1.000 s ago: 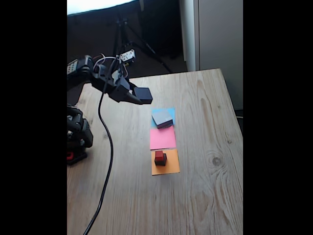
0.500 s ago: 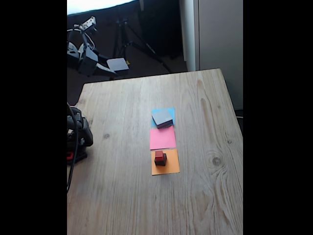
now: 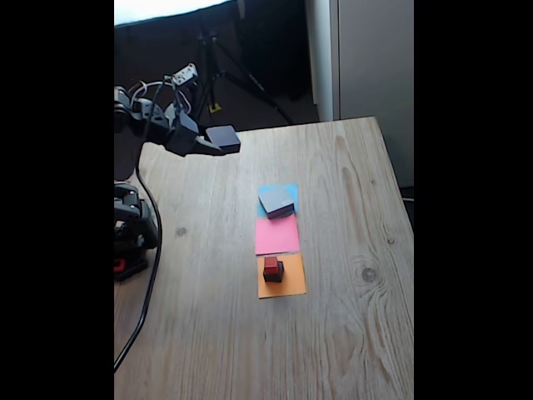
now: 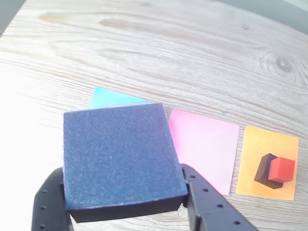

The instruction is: Tower of hanoi

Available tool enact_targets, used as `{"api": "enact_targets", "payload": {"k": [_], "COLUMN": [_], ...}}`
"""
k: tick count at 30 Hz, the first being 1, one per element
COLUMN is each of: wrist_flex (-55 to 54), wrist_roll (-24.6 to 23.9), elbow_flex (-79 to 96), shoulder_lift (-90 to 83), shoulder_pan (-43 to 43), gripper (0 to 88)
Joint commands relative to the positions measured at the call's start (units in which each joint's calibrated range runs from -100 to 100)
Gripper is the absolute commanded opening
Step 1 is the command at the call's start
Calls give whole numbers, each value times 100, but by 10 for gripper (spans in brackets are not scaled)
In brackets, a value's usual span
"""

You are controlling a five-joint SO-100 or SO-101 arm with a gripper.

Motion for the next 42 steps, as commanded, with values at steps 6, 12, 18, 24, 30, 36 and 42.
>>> {"api": "enact_targets", "payload": {"k": [6,12,18,24,30,36,42], "wrist_flex": [-4357,-6154,-7546,-8339,-8986,-9472,-9796], "wrist_roll": [548,799,799,799,748,564,665], "elbow_flex": [3365,4238,4356,4311,4265,3929,3647], "shoulder_lift": [102,768,1896,2804,3569,4273,4803], "shoulder_pan": [67,-25,-83,-75,-67,-134,-109], "gripper": [121,123,127,137,137,138,139]}}
